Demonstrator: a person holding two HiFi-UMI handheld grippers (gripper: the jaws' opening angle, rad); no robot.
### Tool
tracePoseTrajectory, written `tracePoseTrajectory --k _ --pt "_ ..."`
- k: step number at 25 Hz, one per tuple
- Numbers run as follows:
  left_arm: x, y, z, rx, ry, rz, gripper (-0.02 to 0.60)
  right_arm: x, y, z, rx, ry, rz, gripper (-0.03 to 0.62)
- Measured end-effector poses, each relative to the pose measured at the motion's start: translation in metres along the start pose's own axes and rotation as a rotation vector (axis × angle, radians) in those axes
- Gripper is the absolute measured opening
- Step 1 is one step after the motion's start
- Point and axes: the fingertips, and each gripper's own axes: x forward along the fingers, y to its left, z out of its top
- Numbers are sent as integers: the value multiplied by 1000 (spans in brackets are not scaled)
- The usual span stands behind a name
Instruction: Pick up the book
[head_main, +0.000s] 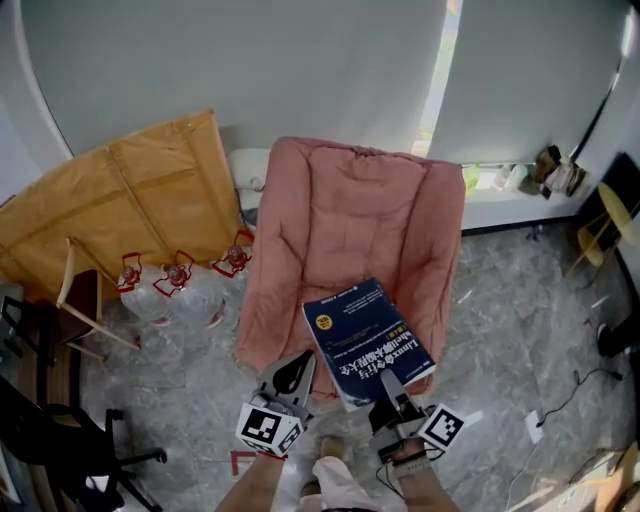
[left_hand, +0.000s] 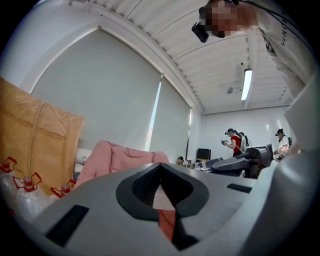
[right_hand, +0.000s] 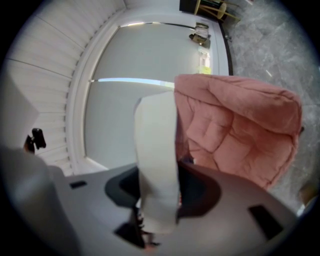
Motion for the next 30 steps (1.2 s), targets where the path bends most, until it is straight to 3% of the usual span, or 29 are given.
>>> tracePoseTrajectory --k 30 --pt "-8 -2 57 32 -47 -3 8 -4 68 12 -10 -12 76 178"
